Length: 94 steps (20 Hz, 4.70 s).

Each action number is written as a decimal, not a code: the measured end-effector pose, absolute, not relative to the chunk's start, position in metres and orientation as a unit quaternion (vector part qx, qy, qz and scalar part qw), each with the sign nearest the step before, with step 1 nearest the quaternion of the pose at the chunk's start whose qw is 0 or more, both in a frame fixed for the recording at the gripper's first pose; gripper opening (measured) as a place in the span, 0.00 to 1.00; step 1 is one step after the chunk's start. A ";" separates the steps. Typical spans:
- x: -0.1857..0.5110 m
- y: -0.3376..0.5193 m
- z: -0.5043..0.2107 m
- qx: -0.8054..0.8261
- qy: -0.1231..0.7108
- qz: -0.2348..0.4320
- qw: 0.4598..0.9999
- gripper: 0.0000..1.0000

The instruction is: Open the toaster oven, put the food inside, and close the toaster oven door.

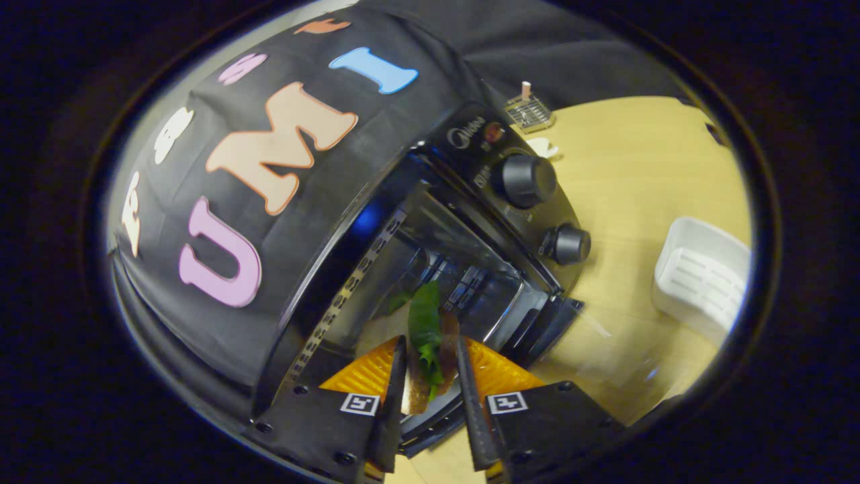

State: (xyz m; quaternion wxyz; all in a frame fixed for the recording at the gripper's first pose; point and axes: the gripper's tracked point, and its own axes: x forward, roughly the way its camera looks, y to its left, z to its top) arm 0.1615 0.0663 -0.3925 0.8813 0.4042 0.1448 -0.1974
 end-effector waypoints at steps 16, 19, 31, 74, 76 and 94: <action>-0.002 0.086 -0.369 0.074 0.320 -0.131 0.935 1.00; -0.037 0.098 -0.377 0.042 0.348 -0.098 0.931 1.00; -0.087 0.122 -0.460 -0.006 0.431 0.004 0.902 1.00; 0.070 0.126 -0.311 -0.061 0.275 -0.010 0.960 1.00; 0.074 0.125 -0.304 -0.058 0.270 -0.018 0.961 1.00; 0.068 0.094 -0.043 0.005 0.014 -0.010 1.000 1.00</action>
